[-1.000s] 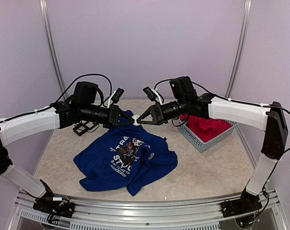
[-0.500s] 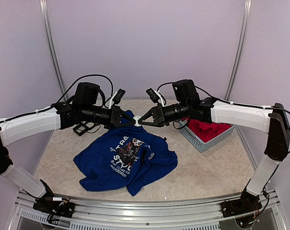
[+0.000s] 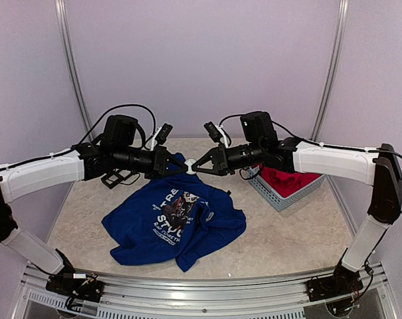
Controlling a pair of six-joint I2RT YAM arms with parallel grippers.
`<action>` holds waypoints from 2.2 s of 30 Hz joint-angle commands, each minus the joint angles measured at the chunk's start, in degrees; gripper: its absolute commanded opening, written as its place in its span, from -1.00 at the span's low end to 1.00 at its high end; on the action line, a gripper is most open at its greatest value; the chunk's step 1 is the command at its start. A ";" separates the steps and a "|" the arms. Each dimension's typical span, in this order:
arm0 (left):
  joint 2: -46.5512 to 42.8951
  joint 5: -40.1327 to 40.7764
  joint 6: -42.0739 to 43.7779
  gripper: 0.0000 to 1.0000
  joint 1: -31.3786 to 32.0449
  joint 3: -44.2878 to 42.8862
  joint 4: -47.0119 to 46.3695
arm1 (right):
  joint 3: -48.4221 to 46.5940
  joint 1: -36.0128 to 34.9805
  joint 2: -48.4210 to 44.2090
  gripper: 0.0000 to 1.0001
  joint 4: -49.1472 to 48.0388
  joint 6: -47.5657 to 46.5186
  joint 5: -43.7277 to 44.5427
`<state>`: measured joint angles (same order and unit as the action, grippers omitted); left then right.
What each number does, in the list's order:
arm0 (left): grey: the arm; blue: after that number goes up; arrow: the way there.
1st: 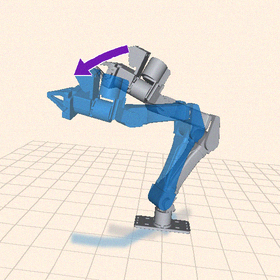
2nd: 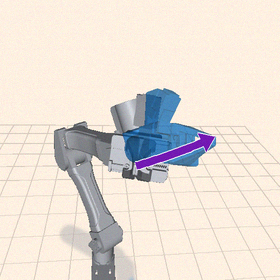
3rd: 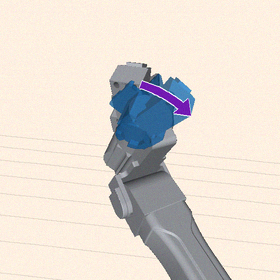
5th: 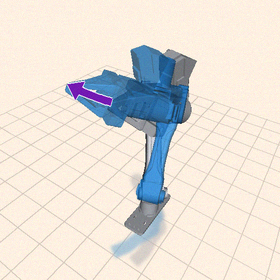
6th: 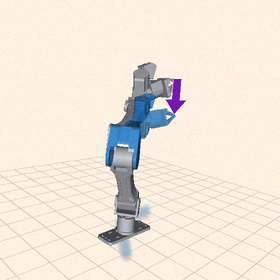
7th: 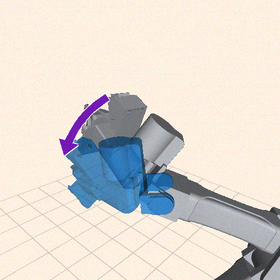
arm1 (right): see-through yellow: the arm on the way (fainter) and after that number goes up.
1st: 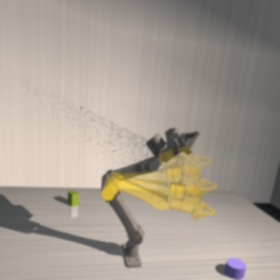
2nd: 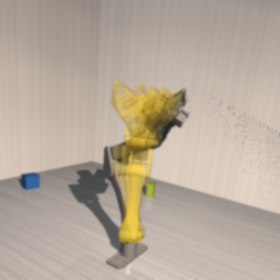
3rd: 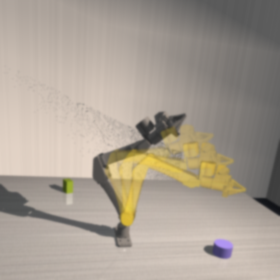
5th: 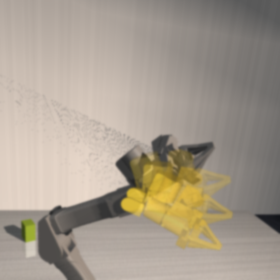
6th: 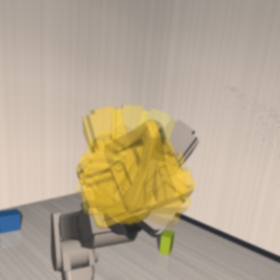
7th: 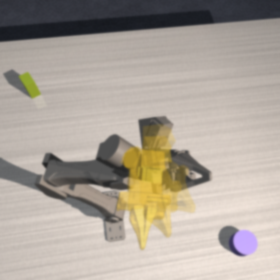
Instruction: Remove the brooch from the garment
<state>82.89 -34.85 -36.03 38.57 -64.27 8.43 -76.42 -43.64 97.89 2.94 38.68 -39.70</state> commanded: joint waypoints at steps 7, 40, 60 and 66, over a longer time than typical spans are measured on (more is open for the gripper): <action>-1.21 -2.77 -1.50 -1.00 -1.65 0.58 2.29 | 2.87 3.35 -0.50 -0.70 3.60 -0.45 10.07; 7.36 40.86 15.72 -1.00 -24.35 -8.96 35.38 | -1.08 11.14 -10.95 0.19 20.00 -18.15 32.63; 34.29 58.26 25.07 -1.00 -28.63 -30.47 44.88 | -0.66 13.58 -10.96 0.19 21.24 -16.79 34.54; 36.94 58.25 25.87 -1.00 -28.68 -32.02 44.65 | -1.00 13.64 -10.29 0.19 21.24 -16.31 33.73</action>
<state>118.04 22.55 -11.60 10.31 -93.93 52.16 -76.99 -30.61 88.18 23.33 21.89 -5.98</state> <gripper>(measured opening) 0.033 0.597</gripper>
